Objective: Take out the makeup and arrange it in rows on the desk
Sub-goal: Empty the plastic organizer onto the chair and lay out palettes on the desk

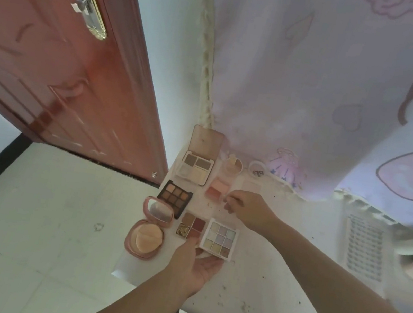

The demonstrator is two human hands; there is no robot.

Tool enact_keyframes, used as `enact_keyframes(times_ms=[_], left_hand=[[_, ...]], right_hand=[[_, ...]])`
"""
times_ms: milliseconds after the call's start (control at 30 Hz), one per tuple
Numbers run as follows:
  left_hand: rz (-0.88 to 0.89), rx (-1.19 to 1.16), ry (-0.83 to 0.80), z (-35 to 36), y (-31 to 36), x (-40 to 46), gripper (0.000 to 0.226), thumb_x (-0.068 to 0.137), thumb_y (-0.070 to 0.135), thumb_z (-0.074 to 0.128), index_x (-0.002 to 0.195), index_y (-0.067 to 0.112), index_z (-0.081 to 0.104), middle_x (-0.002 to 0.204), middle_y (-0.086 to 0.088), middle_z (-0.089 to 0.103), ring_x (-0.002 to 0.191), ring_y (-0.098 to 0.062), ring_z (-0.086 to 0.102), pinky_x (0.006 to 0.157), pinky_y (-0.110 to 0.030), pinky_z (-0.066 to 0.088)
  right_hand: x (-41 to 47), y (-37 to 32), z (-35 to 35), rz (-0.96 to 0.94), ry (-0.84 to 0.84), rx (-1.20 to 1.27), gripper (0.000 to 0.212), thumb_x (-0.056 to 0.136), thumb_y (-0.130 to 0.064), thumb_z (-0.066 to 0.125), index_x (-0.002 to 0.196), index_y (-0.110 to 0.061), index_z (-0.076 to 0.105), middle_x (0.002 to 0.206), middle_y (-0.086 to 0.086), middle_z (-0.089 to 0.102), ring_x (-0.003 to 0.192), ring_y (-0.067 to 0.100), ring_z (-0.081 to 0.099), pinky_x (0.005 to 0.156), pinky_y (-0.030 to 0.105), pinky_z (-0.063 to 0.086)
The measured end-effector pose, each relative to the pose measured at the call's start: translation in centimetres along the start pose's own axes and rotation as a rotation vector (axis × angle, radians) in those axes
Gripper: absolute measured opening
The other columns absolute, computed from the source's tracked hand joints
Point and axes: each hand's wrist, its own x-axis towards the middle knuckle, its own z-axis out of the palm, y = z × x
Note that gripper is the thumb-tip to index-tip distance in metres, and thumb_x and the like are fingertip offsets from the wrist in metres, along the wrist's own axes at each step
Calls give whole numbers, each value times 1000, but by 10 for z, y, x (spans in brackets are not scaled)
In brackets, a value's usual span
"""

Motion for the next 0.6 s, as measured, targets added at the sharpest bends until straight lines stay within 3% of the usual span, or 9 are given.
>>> enact_keyframes(times_ms=[167, 267, 333, 467, 600], left_hand=[[37, -1, 67, 1, -1, -9, 25, 96, 11, 50, 115, -1, 39, 100, -27, 55, 90, -42, 55, 95, -52, 45], [28, 35, 87, 3, -6, -12, 26, 97, 10, 48, 116, -3, 37, 111, -29, 46, 100, -43, 51, 95, -51, 43], [8, 101, 80, 8, -14, -15, 24, 96, 8, 48, 114, -4, 39, 117, -29, 44, 104, -43, 48, 99, -53, 42], [-11, 277, 29, 34, -44, -13, 7, 93, 3, 48, 97, -3, 48, 105, -27, 52, 88, -38, 55, 92, -48, 48], [-2, 488, -59, 86, -78, -4, 10, 95, 4, 44, 89, 0, 51, 86, -19, 57, 76, -30, 56, 81, -42, 47]], right_hand=[[1, 0, 4, 7, -16, -154, 30, 99, -26, 39, 102, -10, 64, 95, 2, 66, 90, 23, 61, 75, 29, 45], [-6, 5, -2, -28, 20, -242, 35, 99, -30, 40, 125, -13, 56, 117, 4, 57, 110, 21, 53, 93, 27, 38], [-15, 11, -11, -29, 52, -203, 36, 99, -28, 42, 130, -14, 54, 127, 5, 54, 117, 20, 50, 99, 26, 34], [-43, 34, -36, 12, 112, -143, 31, 98, -25, 45, 126, -19, 57, 130, 0, 55, 116, 13, 51, 94, 16, 31], [-85, 83, -77, 142, 264, -102, 27, 98, -23, 45, 119, -21, 62, 124, -2, 60, 108, 11, 54, 87, 11, 31]])
